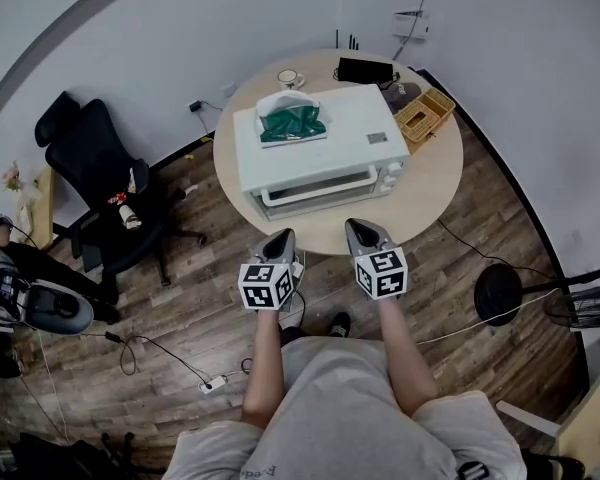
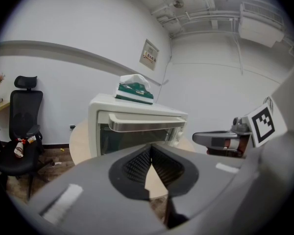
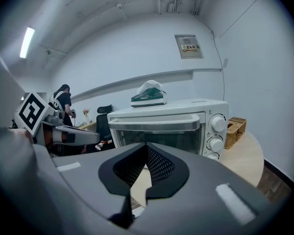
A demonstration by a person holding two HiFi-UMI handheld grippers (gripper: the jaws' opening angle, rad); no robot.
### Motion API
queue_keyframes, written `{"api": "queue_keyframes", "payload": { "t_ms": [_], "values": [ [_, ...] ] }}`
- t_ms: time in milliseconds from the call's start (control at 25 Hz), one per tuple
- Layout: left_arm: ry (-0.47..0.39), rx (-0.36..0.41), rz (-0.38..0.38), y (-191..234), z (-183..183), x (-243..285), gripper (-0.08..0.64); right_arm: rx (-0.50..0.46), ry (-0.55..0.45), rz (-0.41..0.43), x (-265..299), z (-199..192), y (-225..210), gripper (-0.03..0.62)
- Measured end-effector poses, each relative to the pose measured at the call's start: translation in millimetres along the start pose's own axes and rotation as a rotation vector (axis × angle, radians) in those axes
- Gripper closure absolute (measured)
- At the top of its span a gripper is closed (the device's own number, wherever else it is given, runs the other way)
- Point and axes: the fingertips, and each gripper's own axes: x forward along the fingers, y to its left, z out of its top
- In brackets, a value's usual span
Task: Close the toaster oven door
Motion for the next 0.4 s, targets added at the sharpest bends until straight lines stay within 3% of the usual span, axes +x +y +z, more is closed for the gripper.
{"api": "queue_keyframes", "payload": {
  "t_ms": [400],
  "values": [
    [-0.006, 0.003, -0.002, -4.8, 1.2, -0.2, 0.502, -0.002, -0.001, 0.001, -3.8, -0.3, -2.2, 0.592]
  ]
}}
